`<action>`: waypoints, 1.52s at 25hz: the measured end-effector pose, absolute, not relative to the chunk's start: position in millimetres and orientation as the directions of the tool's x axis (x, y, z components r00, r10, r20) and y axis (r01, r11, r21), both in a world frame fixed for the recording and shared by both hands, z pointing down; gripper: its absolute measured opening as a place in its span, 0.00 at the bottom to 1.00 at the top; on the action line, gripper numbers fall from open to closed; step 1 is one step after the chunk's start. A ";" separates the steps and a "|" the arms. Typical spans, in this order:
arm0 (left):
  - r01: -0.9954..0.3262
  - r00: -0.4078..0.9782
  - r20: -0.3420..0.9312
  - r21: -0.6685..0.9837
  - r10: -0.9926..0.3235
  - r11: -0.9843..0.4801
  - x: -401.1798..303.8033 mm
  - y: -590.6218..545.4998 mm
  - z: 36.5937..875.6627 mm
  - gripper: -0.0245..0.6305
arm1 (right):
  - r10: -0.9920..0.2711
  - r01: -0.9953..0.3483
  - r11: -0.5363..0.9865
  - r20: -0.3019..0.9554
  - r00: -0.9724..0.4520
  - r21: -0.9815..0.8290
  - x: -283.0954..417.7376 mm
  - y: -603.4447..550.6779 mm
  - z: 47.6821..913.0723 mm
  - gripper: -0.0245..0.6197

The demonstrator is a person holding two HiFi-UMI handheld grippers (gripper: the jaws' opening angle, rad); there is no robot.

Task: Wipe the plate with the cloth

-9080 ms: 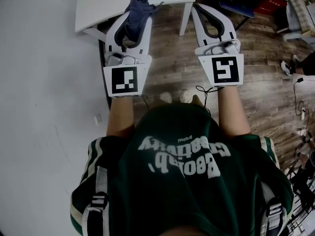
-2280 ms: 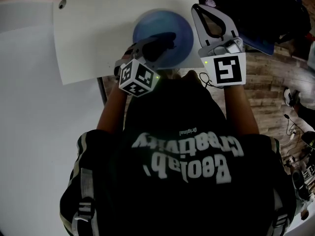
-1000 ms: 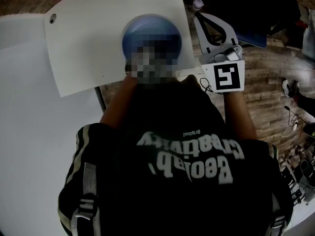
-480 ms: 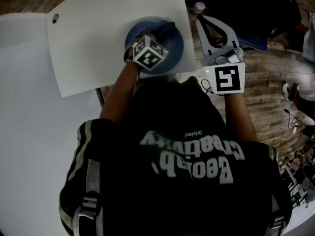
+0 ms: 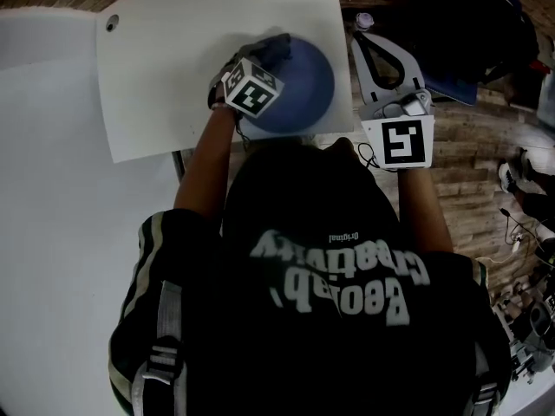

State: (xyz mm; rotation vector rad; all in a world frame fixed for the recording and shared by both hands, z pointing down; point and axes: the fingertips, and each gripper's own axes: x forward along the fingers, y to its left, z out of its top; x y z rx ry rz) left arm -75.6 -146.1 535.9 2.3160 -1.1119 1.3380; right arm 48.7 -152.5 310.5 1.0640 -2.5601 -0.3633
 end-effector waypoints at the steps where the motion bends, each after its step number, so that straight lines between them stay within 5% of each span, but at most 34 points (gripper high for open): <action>1: -0.725 0.279 0.824 -0.157 -0.494 -0.671 -80.9 -144.6 535.6 0.24 | -0.716 -0.628 0.690 0.214 -0.665 0.360 47.2 -152.2 309.8 0.03; 26: -0.831 0.215 0.862 -0.085 -0.460 -0.549 -116.6 -34.8 546.9 0.24 | -0.607 -0.524 0.779 0.205 -0.768 0.343 3.9 -129.6 315.6 0.03; 38: -0.761 0.285 0.860 -0.066 -0.424 -0.645 -79.5 -9.3 542.1 0.24 | -0.608 -0.525 0.781 0.214 -0.765 0.339 3.7 -124.8 318.5 0.03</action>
